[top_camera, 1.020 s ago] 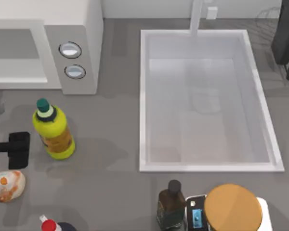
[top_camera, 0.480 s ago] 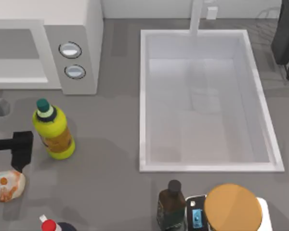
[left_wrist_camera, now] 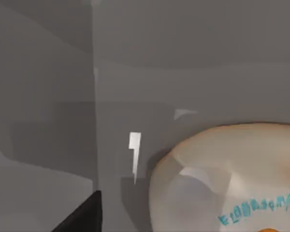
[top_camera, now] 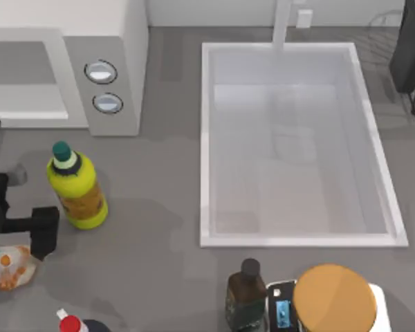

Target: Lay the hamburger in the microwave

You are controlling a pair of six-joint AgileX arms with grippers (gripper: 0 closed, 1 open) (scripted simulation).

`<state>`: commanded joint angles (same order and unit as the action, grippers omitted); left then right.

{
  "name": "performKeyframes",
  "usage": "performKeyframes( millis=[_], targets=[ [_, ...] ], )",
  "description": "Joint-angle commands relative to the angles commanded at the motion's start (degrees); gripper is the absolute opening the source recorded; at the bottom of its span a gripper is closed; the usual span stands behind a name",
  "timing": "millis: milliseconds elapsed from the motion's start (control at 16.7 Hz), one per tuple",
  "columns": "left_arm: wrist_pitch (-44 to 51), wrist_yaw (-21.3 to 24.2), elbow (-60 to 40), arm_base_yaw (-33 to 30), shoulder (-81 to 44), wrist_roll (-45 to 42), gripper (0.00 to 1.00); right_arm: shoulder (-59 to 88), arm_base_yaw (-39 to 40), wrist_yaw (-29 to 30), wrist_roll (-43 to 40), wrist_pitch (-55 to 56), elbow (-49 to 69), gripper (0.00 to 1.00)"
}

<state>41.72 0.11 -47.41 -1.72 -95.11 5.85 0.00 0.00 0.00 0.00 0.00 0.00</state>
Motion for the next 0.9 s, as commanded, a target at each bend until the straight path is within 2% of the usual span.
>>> performKeyframes(
  millis=[180,480,900],
  targets=[
    [-6.4,0.0,3.1,0.0,-3.5,0.0,1.0,0.0,0.0,0.0,0.0,0.0,0.0,1.0],
    [-7.6,0.0,3.8,0.0,-4.4,0.0,1.0,0.0,0.0,0.0,0.0,0.0,0.0,1.0],
    [-7.6,0.0,3.8,0.0,-4.4,0.0,0.47,0.0,0.0,0.0,0.0,0.0,0.0,1.0]
  ],
)
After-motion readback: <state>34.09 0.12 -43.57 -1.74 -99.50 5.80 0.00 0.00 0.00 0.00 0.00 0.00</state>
